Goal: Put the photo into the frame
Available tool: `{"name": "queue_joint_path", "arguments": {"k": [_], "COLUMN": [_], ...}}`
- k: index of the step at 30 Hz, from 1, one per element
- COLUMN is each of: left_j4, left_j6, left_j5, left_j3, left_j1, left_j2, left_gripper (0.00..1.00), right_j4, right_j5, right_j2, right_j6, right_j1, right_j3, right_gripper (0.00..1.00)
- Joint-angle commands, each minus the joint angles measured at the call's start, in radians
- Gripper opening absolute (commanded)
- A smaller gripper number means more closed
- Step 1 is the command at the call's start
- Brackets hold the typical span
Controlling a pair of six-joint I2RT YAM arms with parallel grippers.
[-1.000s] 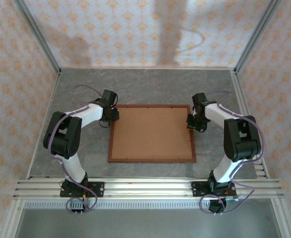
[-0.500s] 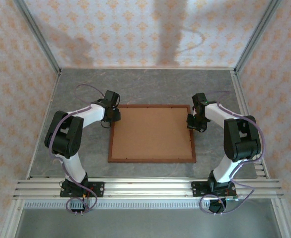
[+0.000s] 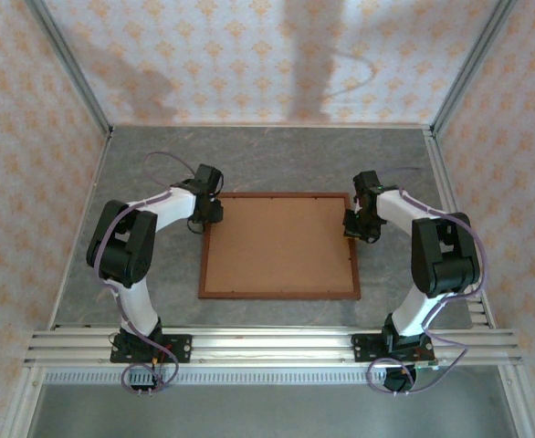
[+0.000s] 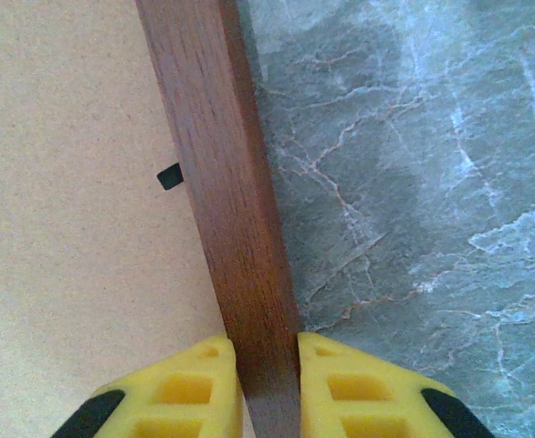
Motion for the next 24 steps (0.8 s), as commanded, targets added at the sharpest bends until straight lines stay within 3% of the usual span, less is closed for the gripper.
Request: {"name": "queue_joint_path", "arguments": {"k": [1, 12, 24], "left_j4": [-0.065, -0.044, -0.13], "left_j6": [0.011, -0.052, -0.139], "left_j5": [0.026, -0.088, 0.074], "left_j3": [0.0, -0.054, -0.335], "left_j1": [-0.023, -0.014, -0.006], "left_j2": [0.043, -0.215, -0.497], "left_gripper": [0.33, 0.46, 0.41], "right_j4": [0.024, 0.022, 0.027], "right_j5": [0.018, 0.018, 0.018], "right_j2": [0.017, 0.014, 0.018], "right_j6": [0.002, 0.003, -0.003], "right_j1": [-0.001, -0.001, -0.001], "right_j3": [0.024, 0.029, 0.027], "right_gripper": [0.18, 0.18, 0.18]}}
